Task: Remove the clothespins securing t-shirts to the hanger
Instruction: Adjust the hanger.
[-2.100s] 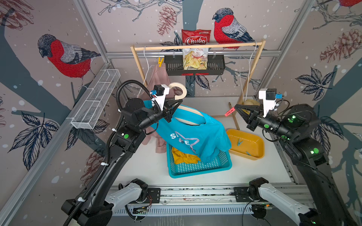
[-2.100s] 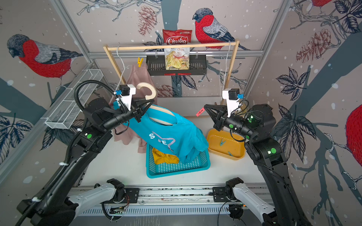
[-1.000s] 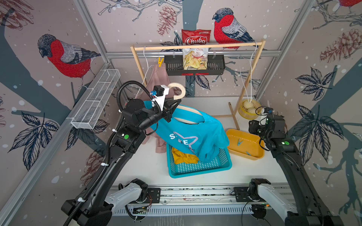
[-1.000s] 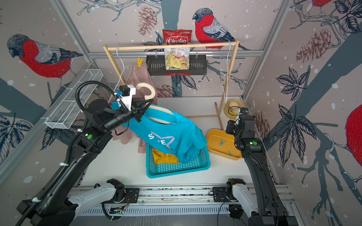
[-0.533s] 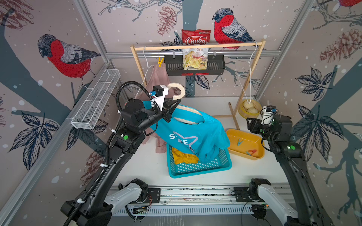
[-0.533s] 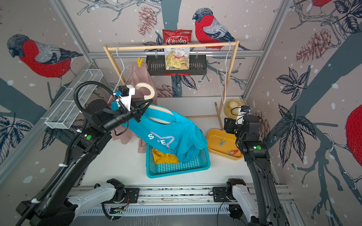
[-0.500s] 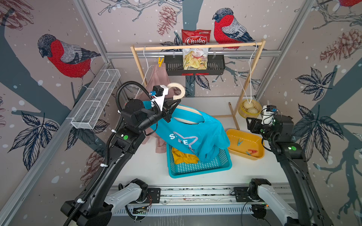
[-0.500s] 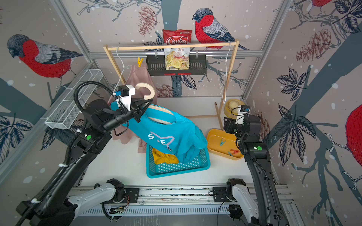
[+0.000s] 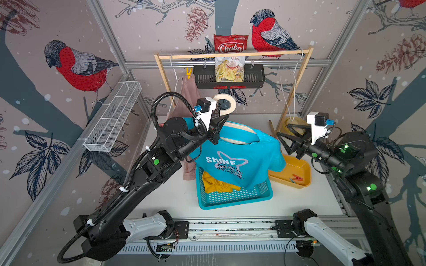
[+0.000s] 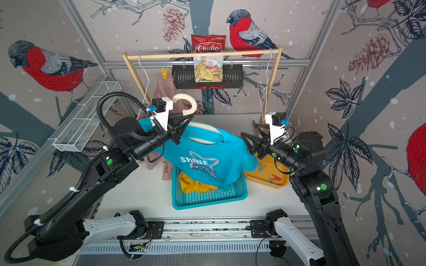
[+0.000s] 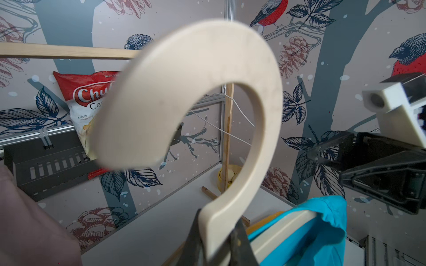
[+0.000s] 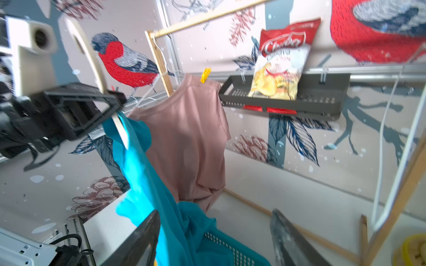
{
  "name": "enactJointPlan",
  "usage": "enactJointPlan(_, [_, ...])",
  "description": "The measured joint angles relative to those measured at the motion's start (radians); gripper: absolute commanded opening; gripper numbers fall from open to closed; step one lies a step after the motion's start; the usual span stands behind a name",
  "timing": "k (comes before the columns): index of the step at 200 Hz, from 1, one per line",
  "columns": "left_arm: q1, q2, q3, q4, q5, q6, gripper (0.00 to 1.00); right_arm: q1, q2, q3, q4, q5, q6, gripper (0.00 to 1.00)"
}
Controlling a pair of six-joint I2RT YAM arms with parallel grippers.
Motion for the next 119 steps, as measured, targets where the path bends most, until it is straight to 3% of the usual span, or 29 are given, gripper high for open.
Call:
enactJointPlan(38, [-0.122, 0.084, 0.062, -0.020, -0.171, 0.035, 0.00, 0.006, 0.098, 0.193, -0.040, -0.064, -0.048, 0.78])
enactJointPlan(70, [-0.169, 0.149, 0.100, -0.020, -0.275, 0.030, 0.00, 0.047, 0.167, 0.217, -0.081, -0.103, -0.070, 0.80])
enactJointPlan(94, [-0.180, 0.185, 0.114, -0.016, -0.296, 0.013, 0.00, 0.119, 0.208, 0.202, -0.113, -0.069, -0.098, 0.81])
enactJointPlan(119, [-0.182, 0.208, 0.121, -0.014, -0.229, 0.003, 0.00, 0.204, 0.252, 0.205, -0.146, 0.011, -0.150, 0.82])
